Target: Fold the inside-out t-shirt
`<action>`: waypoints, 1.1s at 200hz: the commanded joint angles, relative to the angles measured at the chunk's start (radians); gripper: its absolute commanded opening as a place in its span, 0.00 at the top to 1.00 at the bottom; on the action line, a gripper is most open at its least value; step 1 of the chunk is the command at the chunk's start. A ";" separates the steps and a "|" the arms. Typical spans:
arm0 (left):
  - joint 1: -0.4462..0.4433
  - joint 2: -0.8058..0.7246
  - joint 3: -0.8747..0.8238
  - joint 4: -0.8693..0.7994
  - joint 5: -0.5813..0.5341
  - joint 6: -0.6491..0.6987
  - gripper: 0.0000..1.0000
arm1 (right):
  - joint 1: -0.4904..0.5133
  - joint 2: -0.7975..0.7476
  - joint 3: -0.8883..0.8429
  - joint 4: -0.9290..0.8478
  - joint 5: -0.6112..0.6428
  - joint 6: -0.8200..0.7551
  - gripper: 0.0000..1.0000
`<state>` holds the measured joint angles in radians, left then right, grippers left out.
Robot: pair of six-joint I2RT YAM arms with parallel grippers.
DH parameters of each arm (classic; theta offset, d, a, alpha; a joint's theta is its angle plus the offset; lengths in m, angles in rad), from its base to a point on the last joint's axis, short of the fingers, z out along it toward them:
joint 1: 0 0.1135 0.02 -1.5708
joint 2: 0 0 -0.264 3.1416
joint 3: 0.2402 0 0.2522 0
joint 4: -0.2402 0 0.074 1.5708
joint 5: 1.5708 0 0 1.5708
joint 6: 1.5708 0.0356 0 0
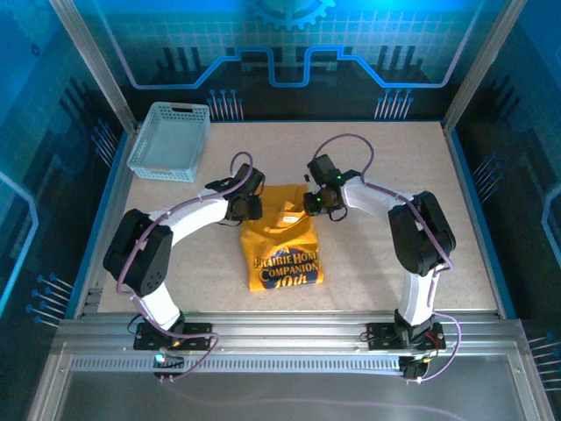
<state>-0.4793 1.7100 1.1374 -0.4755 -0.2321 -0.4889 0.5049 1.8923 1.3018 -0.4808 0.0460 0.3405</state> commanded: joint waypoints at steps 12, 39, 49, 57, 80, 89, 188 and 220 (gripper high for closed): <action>0.009 0.012 0.041 -0.028 -0.019 0.018 0.71 | 0.006 0.008 0.017 -0.007 0.010 0.002 0.82; 0.009 0.024 0.049 -0.030 -0.012 0.016 0.75 | 0.008 0.003 0.025 -0.015 0.020 0.000 0.86; 0.009 0.026 0.051 -0.032 -0.013 0.017 0.77 | 0.009 0.003 0.029 -0.019 0.024 0.000 0.87; 0.009 0.029 0.052 -0.034 -0.013 0.018 0.76 | 0.009 0.003 0.030 -0.020 0.024 0.000 0.87; 0.009 0.037 0.057 -0.048 -0.017 0.021 0.77 | 0.008 0.002 0.034 -0.021 0.025 -0.002 0.87; 0.008 0.039 0.053 -0.045 -0.018 0.022 0.77 | 0.009 0.004 0.036 -0.021 0.025 0.000 0.87; 0.026 -0.012 0.048 -0.014 -0.014 -0.007 1.00 | 0.008 -0.037 0.067 -0.052 0.063 0.012 0.98; 0.053 -0.152 -0.015 0.073 0.005 -0.040 1.00 | -0.015 -0.106 0.076 -0.081 0.091 0.005 1.00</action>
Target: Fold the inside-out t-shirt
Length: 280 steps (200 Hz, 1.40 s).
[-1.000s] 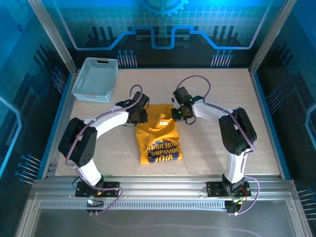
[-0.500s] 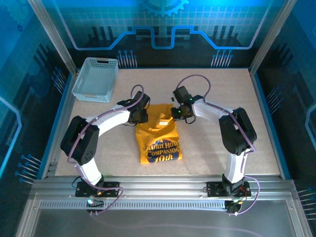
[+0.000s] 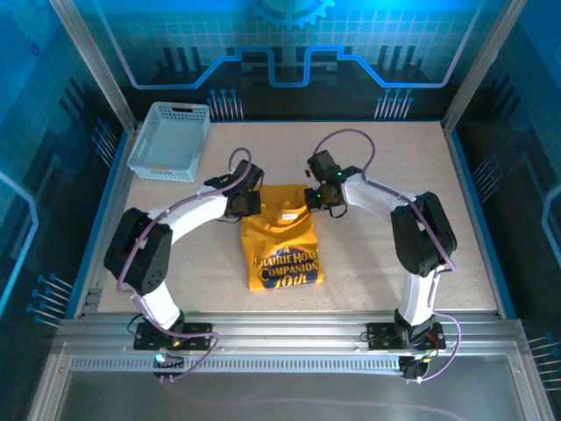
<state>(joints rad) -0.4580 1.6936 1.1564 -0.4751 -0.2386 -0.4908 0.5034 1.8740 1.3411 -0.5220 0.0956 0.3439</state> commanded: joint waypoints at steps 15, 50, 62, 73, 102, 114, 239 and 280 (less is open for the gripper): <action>0.050 -0.195 -0.060 0.121 0.025 -0.051 1.00 | -0.026 -0.126 0.049 -0.054 0.055 -0.005 1.00; 0.114 -0.220 -0.066 0.206 0.108 -0.089 1.00 | -0.052 -0.184 0.099 -0.064 0.043 -0.018 1.00; 0.133 -0.197 -0.055 0.222 0.133 -0.100 1.00 | -0.058 -0.174 0.133 -0.073 0.039 -0.027 1.00; 0.149 -0.164 -0.042 0.241 0.155 -0.107 1.00 | -0.065 -0.147 0.169 -0.081 0.036 -0.035 1.00; 0.182 -0.040 0.015 0.271 0.181 -0.111 1.00 | -0.075 -0.032 0.287 -0.112 0.040 -0.052 1.00; 0.198 0.016 0.043 0.292 0.206 -0.111 1.00 | -0.077 0.017 0.329 -0.120 0.059 -0.057 1.00; 0.233 0.259 0.359 0.052 0.195 -0.030 0.23 | -0.158 0.231 0.511 -0.167 0.061 -0.082 0.42; 0.232 0.253 0.333 -0.009 0.202 -0.032 0.17 | -0.163 0.188 0.402 -0.134 -0.054 -0.029 0.34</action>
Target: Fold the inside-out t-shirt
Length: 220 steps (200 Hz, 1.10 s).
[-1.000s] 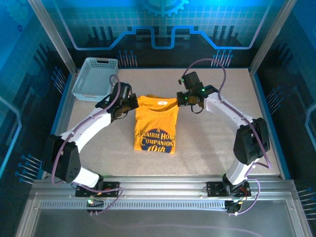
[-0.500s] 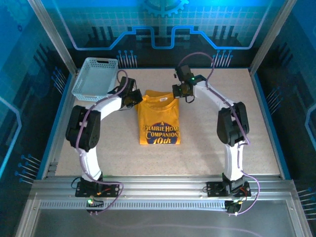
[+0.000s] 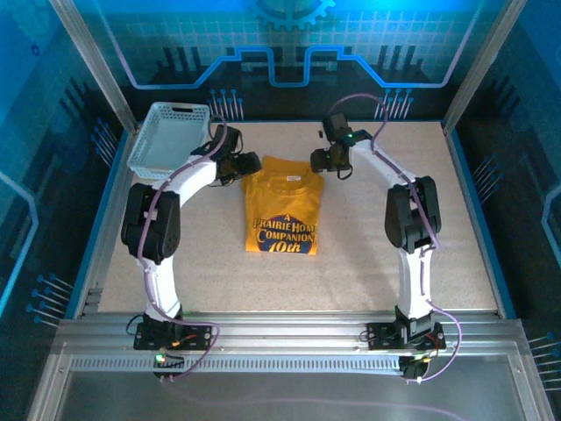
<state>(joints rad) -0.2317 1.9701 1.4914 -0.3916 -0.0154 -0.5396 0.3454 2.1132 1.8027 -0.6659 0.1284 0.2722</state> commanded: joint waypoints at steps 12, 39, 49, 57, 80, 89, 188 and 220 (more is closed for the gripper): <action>0.006 -0.004 -0.006 -0.095 -0.011 0.004 0.17 | -0.006 -0.046 -0.084 0.016 -0.123 0.080 0.33; 0.006 0.047 -0.013 -0.018 0.089 -0.001 0.20 | -0.006 -0.025 -0.117 0.043 -0.154 0.148 0.31; 0.005 0.071 -0.007 0.009 0.124 -0.003 0.22 | -0.006 -0.005 -0.112 0.043 -0.167 0.164 0.32; 0.006 0.086 -0.002 0.030 0.152 -0.005 0.25 | -0.007 0.012 -0.107 0.045 -0.176 0.173 0.32; 0.005 0.138 0.036 0.062 0.207 -0.002 0.31 | -0.006 0.064 -0.075 0.033 -0.194 0.192 0.32; 0.005 0.161 0.062 0.044 0.205 -0.001 0.32 | -0.006 0.085 -0.058 0.021 -0.196 0.198 0.32; -0.009 -0.023 -0.103 0.247 0.251 -0.017 0.71 | 0.010 0.034 -0.058 0.057 -0.276 0.173 0.79; -0.008 -0.079 -0.165 0.397 0.387 -0.042 0.81 | 0.003 -0.064 -0.130 0.114 -0.273 0.157 0.89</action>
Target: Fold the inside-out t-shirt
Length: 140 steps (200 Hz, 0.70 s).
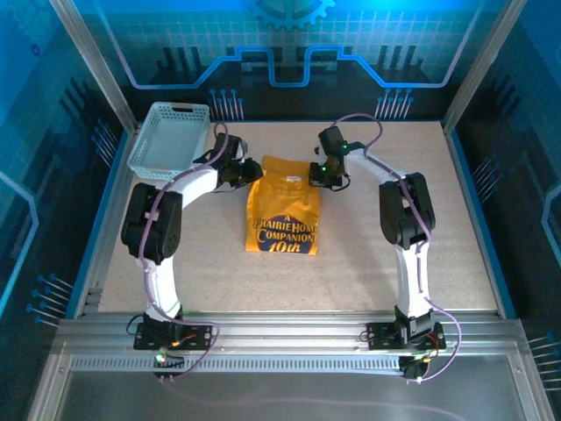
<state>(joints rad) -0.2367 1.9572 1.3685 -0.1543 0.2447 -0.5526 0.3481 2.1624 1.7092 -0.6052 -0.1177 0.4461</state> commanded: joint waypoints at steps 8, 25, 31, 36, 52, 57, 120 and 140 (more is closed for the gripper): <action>-0.001 -0.066 -0.051 0.204 0.165 -0.045 0.84 | -0.003 -0.135 -0.052 0.070 -0.031 -0.024 0.91; 0.000 -0.040 -0.027 0.207 0.179 -0.061 0.95 | -0.010 -0.162 -0.064 0.087 -0.047 -0.026 0.92; 0.000 -0.027 -0.007 0.173 0.165 -0.059 0.94 | -0.012 -0.162 -0.061 0.083 -0.049 -0.023 0.92; 0.000 -0.017 0.005 0.151 0.152 -0.052 0.87 | -0.014 -0.159 -0.060 0.080 -0.049 -0.020 0.92; 0.000 -0.002 0.030 0.027 0.038 -0.032 0.70 | -0.017 -0.142 -0.051 0.067 -0.039 -0.023 0.89; 0.000 -0.001 0.032 -0.002 0.001 -0.021 0.71 | -0.017 -0.136 -0.049 0.063 -0.034 -0.025 0.89; -0.001 0.078 0.078 -0.181 -0.151 -0.019 0.44 | -0.018 -0.064 -0.037 0.070 -0.023 -0.029 0.90; -0.002 0.126 0.099 -0.161 -0.121 -0.033 0.44 | -0.018 -0.062 -0.038 0.068 -0.020 -0.030 0.90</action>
<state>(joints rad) -0.2367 2.0224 1.4204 -0.2893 0.1047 -0.5777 0.3431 2.0911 1.6604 -0.5385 -0.1394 0.4259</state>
